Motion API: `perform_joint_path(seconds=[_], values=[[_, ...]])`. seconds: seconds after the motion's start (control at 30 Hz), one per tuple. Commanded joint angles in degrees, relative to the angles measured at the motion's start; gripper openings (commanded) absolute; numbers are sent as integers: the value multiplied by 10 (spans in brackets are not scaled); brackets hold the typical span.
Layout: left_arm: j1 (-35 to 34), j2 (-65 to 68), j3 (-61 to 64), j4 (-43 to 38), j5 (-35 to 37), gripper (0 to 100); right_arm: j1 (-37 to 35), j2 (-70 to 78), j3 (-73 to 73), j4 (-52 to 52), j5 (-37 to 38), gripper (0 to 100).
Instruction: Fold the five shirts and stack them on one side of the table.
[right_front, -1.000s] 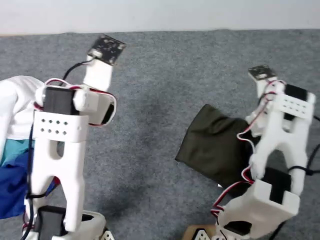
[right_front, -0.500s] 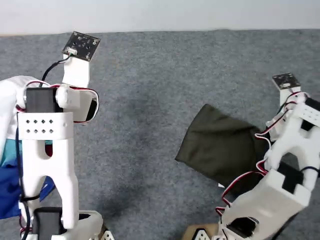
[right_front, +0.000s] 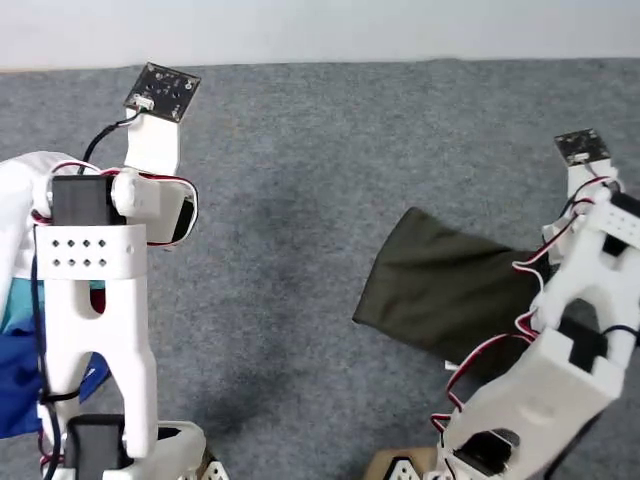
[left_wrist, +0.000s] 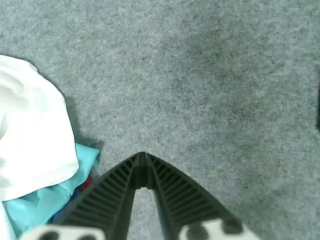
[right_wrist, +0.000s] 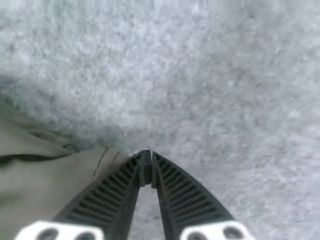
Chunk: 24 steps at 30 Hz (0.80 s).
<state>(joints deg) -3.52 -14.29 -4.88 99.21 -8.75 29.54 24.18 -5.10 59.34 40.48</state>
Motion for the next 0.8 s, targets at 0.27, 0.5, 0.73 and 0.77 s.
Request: perform_joint_path(seconds=[0.27, 0.5, 0.73, 0.77], values=[[-3, -23, -3, -5, 4, 4, 13, -57, -105, 121, -33, 169], [-3, -23, -3, -5, 4, 4, -92, -115, -122, 168, -79, 104], [-4, -23, -3, -5, 14, 4, -229, -90, -122, 155, -123, 13], [-4, -23, -3, -5, 25, 4, -243, -79, -123, 149, -129, 9]])
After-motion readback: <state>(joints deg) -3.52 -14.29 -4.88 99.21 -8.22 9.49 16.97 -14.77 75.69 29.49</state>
